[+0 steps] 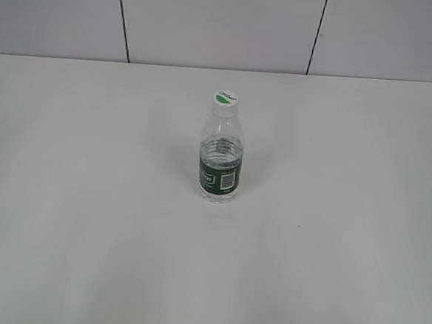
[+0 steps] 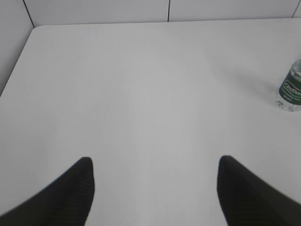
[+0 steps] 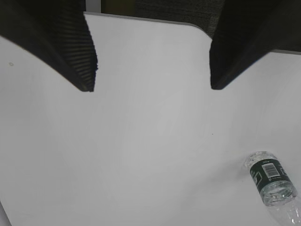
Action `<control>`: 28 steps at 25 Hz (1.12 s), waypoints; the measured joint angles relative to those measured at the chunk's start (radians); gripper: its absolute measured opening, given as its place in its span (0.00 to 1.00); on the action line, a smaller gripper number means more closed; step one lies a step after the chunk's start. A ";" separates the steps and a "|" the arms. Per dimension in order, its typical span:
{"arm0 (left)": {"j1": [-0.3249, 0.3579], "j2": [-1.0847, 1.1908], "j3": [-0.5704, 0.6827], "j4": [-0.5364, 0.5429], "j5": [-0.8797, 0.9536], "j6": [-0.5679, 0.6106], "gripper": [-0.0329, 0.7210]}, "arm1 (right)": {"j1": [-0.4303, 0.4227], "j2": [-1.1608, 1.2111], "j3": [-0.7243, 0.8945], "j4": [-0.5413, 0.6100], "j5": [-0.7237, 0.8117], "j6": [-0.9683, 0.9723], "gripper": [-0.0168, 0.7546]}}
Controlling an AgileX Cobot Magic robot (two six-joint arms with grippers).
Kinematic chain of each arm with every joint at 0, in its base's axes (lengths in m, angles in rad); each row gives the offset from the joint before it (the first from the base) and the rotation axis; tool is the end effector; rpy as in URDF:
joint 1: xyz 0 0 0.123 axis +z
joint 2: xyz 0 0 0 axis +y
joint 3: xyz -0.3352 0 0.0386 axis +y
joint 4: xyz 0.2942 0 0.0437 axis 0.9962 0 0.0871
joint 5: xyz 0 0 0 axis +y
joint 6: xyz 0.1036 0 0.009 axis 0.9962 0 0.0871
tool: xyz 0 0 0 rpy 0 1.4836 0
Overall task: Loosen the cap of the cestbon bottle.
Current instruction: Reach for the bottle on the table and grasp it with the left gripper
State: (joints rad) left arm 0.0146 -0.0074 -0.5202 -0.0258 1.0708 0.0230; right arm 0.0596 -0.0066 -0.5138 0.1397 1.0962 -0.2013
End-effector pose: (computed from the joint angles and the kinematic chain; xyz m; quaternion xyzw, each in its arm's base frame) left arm -0.0099 -0.0025 0.2992 0.0043 0.8486 -0.0029 0.5291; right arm -0.0114 0.0122 0.2955 -0.1158 0.8472 0.0331 0.5175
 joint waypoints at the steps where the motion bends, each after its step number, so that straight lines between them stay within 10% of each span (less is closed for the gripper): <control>1: 0.000 0.000 0.000 0.000 0.000 0.000 0.70 | 0.000 0.000 0.000 0.000 0.000 0.000 0.76; 28: 0.000 0.000 0.000 0.000 0.000 0.000 0.70 | 0.000 0.000 0.000 0.000 0.000 0.000 0.76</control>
State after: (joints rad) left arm 0.0146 -0.0074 -0.5202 -0.0258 1.0708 0.0230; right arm 0.0596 -0.0066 -0.5138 0.1397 1.0962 -0.2010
